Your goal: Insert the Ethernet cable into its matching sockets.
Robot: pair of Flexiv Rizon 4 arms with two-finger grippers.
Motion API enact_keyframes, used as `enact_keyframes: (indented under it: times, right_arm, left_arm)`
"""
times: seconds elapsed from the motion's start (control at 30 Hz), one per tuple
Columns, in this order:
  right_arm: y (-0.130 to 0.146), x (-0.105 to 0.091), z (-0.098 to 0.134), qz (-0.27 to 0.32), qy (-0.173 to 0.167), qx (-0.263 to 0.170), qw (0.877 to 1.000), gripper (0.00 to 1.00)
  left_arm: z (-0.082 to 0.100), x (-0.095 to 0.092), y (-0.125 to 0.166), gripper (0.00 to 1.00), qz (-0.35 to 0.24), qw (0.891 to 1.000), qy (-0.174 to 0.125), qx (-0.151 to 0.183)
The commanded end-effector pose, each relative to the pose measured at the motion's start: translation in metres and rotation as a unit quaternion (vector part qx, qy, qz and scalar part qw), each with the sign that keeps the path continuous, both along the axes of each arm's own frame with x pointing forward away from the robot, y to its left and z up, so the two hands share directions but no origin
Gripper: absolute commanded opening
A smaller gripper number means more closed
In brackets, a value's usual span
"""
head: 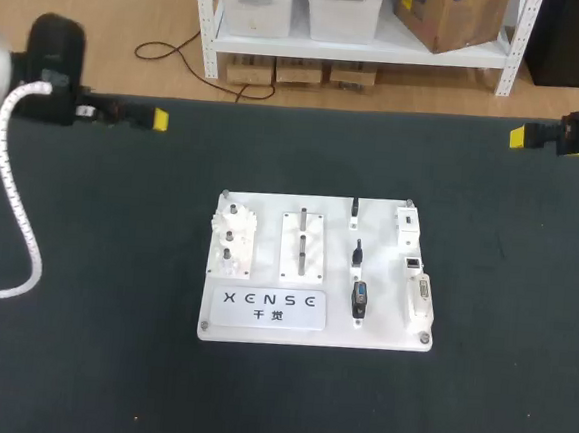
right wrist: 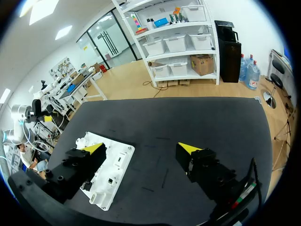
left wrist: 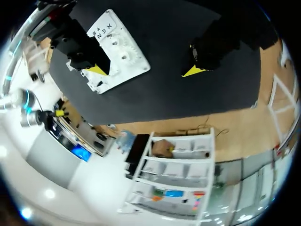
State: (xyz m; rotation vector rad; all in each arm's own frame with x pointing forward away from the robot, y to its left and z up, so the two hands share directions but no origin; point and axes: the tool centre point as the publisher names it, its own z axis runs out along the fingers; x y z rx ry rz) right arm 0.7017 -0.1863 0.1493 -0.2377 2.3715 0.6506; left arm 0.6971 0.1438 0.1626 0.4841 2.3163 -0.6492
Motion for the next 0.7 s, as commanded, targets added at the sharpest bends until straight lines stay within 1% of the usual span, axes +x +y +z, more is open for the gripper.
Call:
enact_keyframes:
  times: [0.03,0.07,0.1,0.17,0.23,0.33,0.4,0.53,0.6,0.63,0.7]
  right_arm:
    - [0.000,0.000,0.000,0.000,0.000,-0.001,1.000,1.00]
    - [0.000,0.000,0.000,0.000,0.000,-0.001,1.000,1.00]
    - [0.000,0.000,0.000,0.000,0.000,-0.001,1.000,1.00]
    - [0.000,0.000,0.000,0.000,0.000,-0.001,1.000,1.00]
    - [0.000,0.000,0.000,0.000,0.000,-0.001,1.000,1.00]
    - [0.000,0.000,0.000,0.000,0.000,-0.001,1.000,1.00]
    - [0.000,0.000,0.000,0.000,0.000,-0.001,1.000,1.00]
    - [0.000,0.000,0.000,0.000,0.000,-0.001,1.000,1.00]
    - [0.000,0.000,0.000,0.000,0.000,-0.001,1.000,1.00]
    - [0.000,0.000,0.000,0.000,0.000,-0.001,1.000,1.00]
    - [0.000,0.000,0.000,0.000,0.000,-0.001,1.000,1.00]
  left_arm:
    - [-0.003,0.004,-0.019,1.00,-0.191,0.978,-0.081,-0.028]
    - [-0.002,0.002,-0.025,1.00,-0.219,0.971,-0.093,-0.031]
    - [-0.002,-0.001,-0.031,1.00,-0.242,0.965,-0.103,-0.026]
    - [-0.001,-0.007,-0.042,1.00,-0.286,0.950,-0.119,-0.032]
    - [-0.002,-0.015,-0.052,1.00,-0.322,0.936,-0.139,-0.037]
    - [-0.005,-0.028,-0.064,1.00,-0.364,0.917,-0.157,-0.047]
    - [-0.008,-0.038,-0.072,1.00,-0.385,0.907,-0.163,-0.047]
    - [-0.014,-0.056,-0.086,1.00,-0.420,0.888,-0.175,-0.059]
    - [-0.019,-0.065,-0.092,1.00,-0.433,0.881,-0.177,-0.062]
    - [-0.021,-0.069,-0.096,1.00,-0.440,0.878,-0.178,-0.059]
    - [-0.026,-0.077,-0.102,1.00,-0.445,0.876,-0.176,-0.063]
